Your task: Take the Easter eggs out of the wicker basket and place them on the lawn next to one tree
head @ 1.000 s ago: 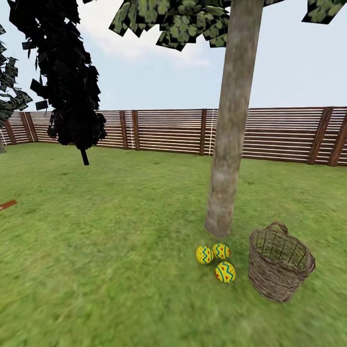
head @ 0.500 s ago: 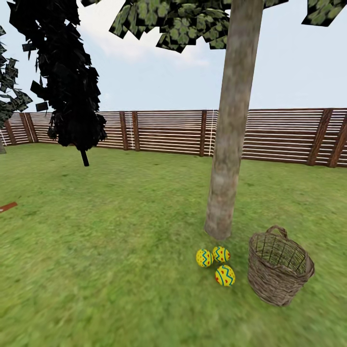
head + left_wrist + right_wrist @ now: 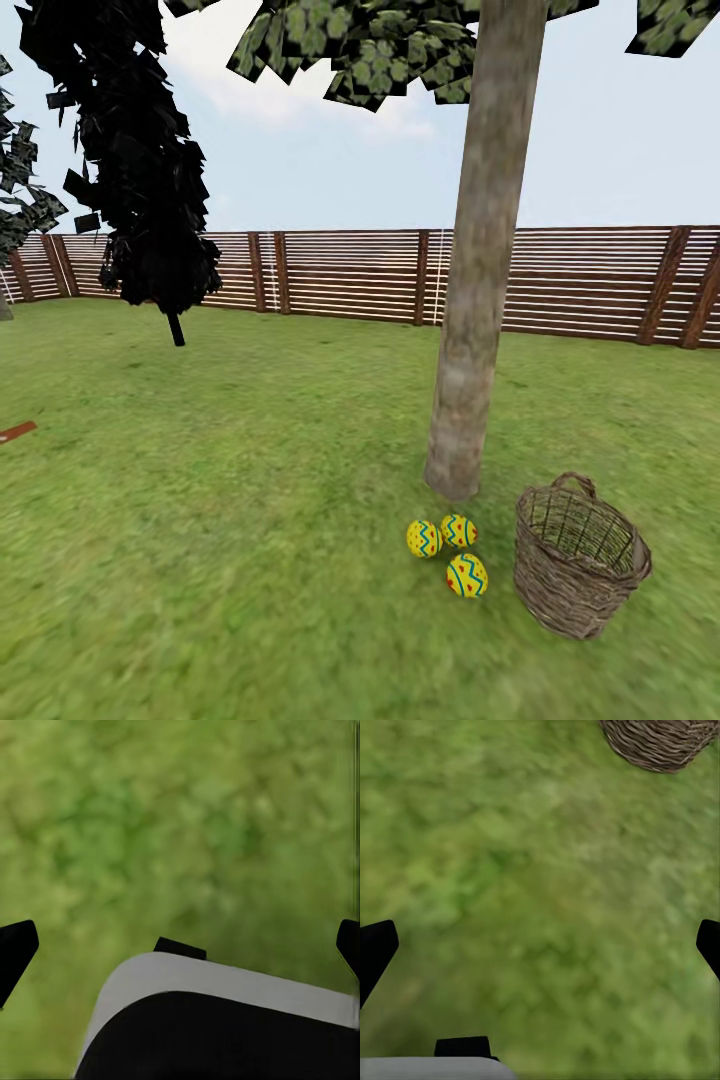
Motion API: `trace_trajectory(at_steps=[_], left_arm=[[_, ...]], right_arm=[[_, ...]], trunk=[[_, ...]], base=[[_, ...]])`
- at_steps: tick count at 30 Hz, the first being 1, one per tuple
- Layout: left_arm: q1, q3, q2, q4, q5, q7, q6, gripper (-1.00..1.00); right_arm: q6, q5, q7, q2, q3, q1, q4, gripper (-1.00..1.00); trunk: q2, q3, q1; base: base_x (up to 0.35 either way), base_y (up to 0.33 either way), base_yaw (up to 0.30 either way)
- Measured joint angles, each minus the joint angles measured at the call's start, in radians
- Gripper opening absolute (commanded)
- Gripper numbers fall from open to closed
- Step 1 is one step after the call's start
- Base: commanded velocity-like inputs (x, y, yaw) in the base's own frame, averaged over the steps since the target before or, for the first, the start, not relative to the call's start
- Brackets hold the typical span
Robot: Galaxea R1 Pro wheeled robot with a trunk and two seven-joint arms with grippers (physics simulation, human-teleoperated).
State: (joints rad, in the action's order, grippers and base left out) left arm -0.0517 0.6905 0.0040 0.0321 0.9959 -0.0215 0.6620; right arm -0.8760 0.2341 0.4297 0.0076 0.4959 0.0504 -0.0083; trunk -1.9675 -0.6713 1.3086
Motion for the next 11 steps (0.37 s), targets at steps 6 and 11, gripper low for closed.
trace_trajectory(at_steps=[6, 11], left_arm=[[0.0, -0.001, -0.008, 0.011, -0.001, 0.0, -0.002, 1.0], [0.0, -0.002, -0.009, 0.011, 0.001, 0.002, -0.002, 1.0]], right_arm=[[0.0, 0.0, 0.0, 0.0, 0.0, 0.0, 0.0, 1.0], [0.0, 0.0, 0.0, 0.0, 0.0, 0.0, 0.0, 1.0]], trunk=[[0.0, 0.0, 0.0], [0.0, 0.0, 0.0]], base=[[0.0, 0.0, 0.0], [0.0, 0.0, 0.0]])
